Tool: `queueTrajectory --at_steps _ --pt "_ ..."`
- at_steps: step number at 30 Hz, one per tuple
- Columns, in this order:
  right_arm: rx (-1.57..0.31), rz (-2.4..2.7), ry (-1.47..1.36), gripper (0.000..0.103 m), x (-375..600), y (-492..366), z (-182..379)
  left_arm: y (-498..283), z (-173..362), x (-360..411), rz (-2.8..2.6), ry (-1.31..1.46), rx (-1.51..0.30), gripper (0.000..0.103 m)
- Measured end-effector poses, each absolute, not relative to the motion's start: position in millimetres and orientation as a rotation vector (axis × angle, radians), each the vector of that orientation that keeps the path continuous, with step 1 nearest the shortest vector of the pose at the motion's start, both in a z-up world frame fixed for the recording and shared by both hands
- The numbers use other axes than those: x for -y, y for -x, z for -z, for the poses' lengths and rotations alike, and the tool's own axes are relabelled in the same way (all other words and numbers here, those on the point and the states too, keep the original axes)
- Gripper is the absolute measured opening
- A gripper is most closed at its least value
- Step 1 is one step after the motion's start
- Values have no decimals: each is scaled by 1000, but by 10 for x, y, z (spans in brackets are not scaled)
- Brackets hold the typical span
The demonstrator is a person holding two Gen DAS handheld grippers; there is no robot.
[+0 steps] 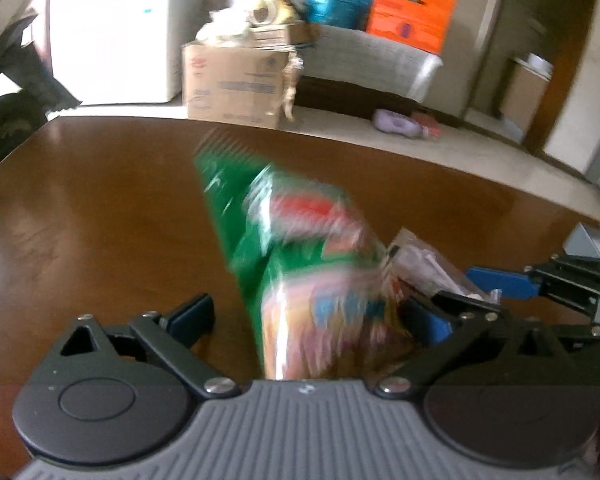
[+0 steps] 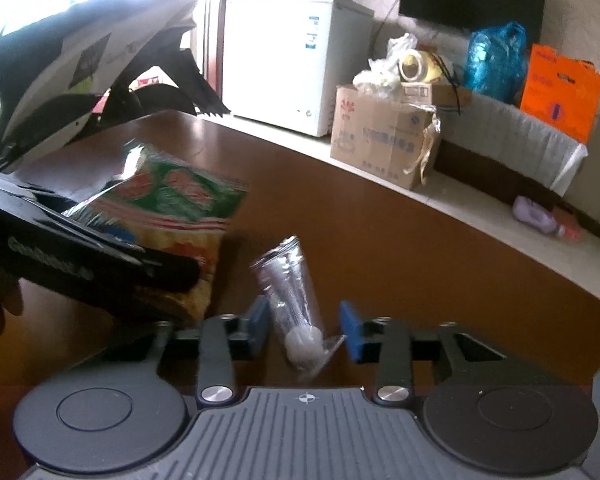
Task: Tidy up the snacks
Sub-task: 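Grasp the green shrimp-cracker bag with the left tool while the right tool grasps the clear packet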
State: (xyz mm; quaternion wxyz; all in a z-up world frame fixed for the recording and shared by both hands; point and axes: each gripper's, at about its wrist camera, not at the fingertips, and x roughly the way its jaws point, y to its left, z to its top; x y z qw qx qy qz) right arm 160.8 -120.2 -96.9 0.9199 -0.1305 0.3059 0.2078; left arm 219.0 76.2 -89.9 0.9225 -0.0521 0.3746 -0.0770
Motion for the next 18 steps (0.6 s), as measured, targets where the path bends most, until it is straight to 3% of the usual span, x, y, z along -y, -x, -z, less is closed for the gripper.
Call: queueTrajectory --at_steps 4,7,8,12,18 --pt "-656 -378 252 33 1289 -1362 943 -2074 929 -499 185 10 -755 88" --pt "-680 -337 247 32 1367 -1137 927 -1952 964 -275 200 -67 -723 69" --pt "-690 -324 245 31 1386 -1059 923 -1889 967 -193 205 -85 -708 55" --pt "-742 -270 240 26 1474 -779 893 -1664 965 34 233 -110 -697 33" --pt "-781 -214 197 24 1658 -345 840 -1360 972 258 221 -130 -685 23"
